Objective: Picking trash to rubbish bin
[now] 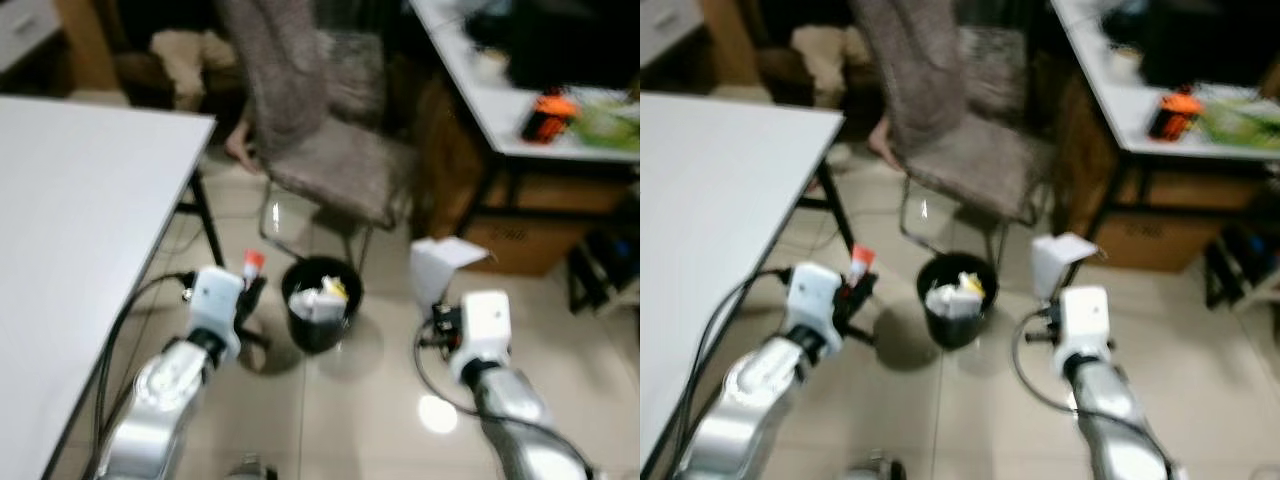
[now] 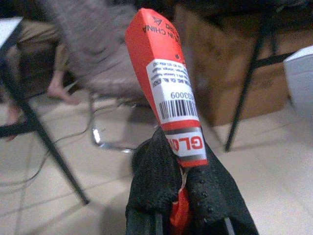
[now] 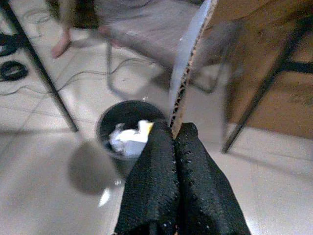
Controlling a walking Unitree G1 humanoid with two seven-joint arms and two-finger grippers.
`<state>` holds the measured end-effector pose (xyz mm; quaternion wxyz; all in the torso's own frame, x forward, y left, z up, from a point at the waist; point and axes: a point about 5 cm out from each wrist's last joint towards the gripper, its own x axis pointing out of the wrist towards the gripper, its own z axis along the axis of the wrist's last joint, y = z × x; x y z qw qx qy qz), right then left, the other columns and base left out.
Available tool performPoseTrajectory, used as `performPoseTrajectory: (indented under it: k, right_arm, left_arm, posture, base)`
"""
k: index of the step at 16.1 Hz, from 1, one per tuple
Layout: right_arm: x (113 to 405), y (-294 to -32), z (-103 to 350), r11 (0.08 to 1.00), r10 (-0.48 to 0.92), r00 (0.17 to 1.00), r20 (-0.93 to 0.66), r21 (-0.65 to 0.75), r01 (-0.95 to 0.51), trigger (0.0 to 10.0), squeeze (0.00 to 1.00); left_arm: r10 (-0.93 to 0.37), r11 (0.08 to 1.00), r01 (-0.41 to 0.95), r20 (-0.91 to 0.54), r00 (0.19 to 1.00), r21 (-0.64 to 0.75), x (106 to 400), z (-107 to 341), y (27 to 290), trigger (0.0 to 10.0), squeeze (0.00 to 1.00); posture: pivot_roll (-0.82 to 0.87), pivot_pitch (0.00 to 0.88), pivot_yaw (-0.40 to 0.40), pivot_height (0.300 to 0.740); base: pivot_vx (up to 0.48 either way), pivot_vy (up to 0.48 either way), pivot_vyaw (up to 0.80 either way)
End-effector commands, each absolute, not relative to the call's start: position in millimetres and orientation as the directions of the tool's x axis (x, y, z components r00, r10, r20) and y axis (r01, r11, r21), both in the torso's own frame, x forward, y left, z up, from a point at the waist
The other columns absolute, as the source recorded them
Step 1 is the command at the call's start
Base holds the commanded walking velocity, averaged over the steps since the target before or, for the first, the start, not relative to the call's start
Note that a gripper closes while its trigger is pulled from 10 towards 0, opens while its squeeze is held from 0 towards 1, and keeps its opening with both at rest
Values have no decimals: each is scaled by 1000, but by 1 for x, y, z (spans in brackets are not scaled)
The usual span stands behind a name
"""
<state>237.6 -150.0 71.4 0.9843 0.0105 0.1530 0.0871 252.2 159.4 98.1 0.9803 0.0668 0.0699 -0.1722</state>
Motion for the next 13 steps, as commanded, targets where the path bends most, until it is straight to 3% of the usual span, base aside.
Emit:
performPoseTrajectory:
  k: [1,13]
  right_arm:
    - [237,-158,73,988,152,944,-293,30,-150,10000,0]
    - [243,-151,62,970,232,913,-337,6,-244,10000,0]
  left_arm:
    - [-340,928,357,-152,928,105,252,100,155,10000,0]
    - [-356,921,375,-159,921,110,250,99,154,10000,0]
  posture:
    - [-63,121,-34,740]
    - [-50,113,-35,740]
  base:
    - [439,0,0]
    - [439,0,0]
